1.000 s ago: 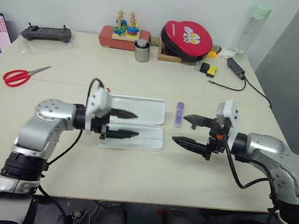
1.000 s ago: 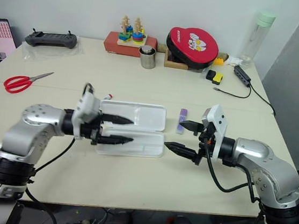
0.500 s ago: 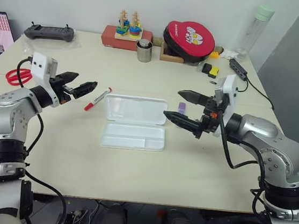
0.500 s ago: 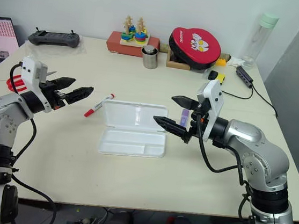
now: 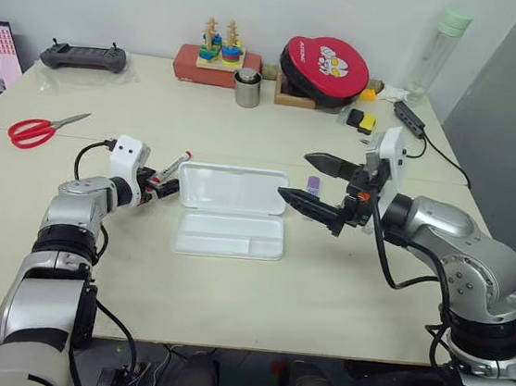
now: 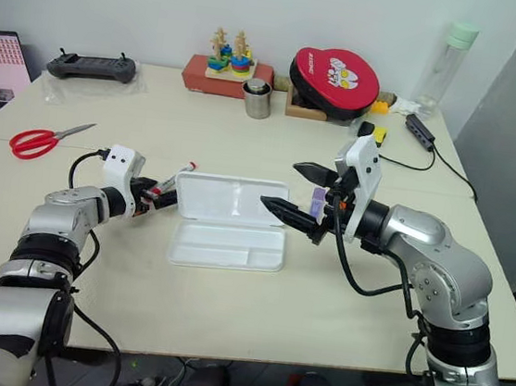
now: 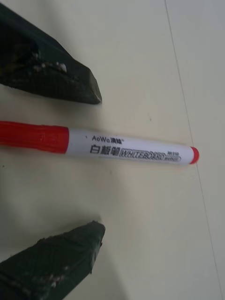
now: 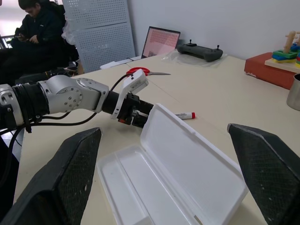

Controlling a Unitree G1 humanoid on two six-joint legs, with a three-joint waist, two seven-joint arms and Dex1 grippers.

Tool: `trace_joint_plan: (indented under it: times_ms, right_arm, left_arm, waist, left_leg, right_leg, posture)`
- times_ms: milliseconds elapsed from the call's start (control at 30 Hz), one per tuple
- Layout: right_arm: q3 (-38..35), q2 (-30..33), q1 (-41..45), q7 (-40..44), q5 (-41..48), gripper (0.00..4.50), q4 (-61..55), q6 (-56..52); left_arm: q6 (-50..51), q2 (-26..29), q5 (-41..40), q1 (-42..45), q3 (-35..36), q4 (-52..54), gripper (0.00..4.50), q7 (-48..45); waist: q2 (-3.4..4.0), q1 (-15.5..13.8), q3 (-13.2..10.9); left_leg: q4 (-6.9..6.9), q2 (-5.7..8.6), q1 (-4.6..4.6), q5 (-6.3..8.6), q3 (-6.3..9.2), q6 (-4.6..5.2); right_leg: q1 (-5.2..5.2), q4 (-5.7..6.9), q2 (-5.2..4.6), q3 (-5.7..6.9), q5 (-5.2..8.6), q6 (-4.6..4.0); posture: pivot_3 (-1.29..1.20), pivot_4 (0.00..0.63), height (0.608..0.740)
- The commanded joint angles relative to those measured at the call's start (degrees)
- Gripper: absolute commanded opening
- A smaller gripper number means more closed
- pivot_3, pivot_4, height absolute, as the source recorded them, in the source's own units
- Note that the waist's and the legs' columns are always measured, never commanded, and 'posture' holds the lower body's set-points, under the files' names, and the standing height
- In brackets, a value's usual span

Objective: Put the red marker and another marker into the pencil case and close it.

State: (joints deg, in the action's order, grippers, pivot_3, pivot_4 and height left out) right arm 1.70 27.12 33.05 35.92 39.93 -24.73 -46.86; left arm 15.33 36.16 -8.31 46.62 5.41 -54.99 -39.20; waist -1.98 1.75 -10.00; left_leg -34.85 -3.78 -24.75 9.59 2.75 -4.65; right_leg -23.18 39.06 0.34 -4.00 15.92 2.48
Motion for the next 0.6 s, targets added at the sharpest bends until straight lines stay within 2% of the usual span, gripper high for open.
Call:
trace_joint_plan:
  times_ms: [33,467,500,600]
  right_arm:
    - [-1.6,0.54,0.25,-0.58,0.76,4.5,-2.67,0.3]
    - [-2.17,0.47,0.69,-0.53,1.31,4.5,-2.39,0.49]
    - [-2.44,0.34,0.76,-0.48,1.62,4.5,-2.35,0.55]
    - [-3.92,0.02,1.08,-0.28,3.48,4.5,-2.33,0.59]
  left_arm:
    - [-0.83,-0.44,1.49,0.37,-0.53,-2.69,3.02,-0.69]
    - [-1.74,-1.3,0.39,-0.93,1.57,-1.3,0.58,0.66]
    - [-1.93,-1.36,0.15,-1.12,2.03,-0.92,0.43,0.93]
    - [-3.81,-1.64,-1.6,-1.48,4.49,2.61,0.42,1.8]
  waist:
    - [0.0,0.03,0.0]
    - [0.0,-0.08,0.01]
    - [0.0,-0.08,0.01]
    - [0.0,-0.05,0.01]
  left_leg:
    - [0.0,0.0,0.0,0.0,0.0,0.0]
    - [-0.01,0.01,0.01,0.0,0.0,0.0]
    - [-0.01,0.01,0.01,0.0,0.0,0.0]
    - [-0.01,0.01,0.01,0.0,0.01,0.0]
  right_leg:
    - [0.0,0.01,0.0,0.0,0.0,0.0]
    - [0.02,0.02,-0.02,0.0,-0.01,0.01]
    - [0.02,0.02,-0.02,0.0,-0.01,0.01]
    - [0.02,0.02,-0.02,0.0,-0.01,0.01]
  posture:
    - [0.0,0.15,0.74]
    - [0.0,0.15,0.74]
    - [0.0,0.15,0.74]
    - [0.0,0.15,0.74]
